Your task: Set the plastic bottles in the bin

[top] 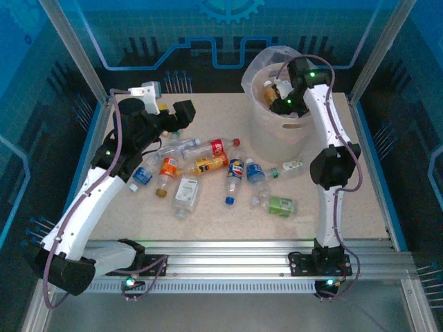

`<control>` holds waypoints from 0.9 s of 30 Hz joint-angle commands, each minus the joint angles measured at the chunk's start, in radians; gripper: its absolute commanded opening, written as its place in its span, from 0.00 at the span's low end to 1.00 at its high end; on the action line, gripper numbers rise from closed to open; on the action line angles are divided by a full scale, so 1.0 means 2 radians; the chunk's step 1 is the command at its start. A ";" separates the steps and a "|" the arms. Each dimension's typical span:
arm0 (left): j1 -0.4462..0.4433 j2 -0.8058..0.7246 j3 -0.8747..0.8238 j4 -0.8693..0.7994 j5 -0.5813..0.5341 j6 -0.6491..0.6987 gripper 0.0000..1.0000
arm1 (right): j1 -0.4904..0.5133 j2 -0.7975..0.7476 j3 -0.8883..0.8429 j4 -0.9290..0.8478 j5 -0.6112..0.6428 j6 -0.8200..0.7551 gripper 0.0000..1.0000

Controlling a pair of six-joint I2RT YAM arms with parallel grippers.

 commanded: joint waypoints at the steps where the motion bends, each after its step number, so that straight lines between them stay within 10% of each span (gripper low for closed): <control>1: 0.008 0.003 -0.010 0.001 -0.010 -0.012 0.99 | 0.007 0.026 0.015 -0.020 0.009 -0.016 0.30; 15: 0.022 0.008 -0.021 0.003 -0.015 -0.025 0.99 | 0.042 0.054 0.003 -0.027 -0.024 -0.037 0.38; 27: 0.027 0.006 -0.025 0.000 -0.017 -0.024 0.99 | 0.042 0.041 0.005 -0.022 0.023 -0.021 0.82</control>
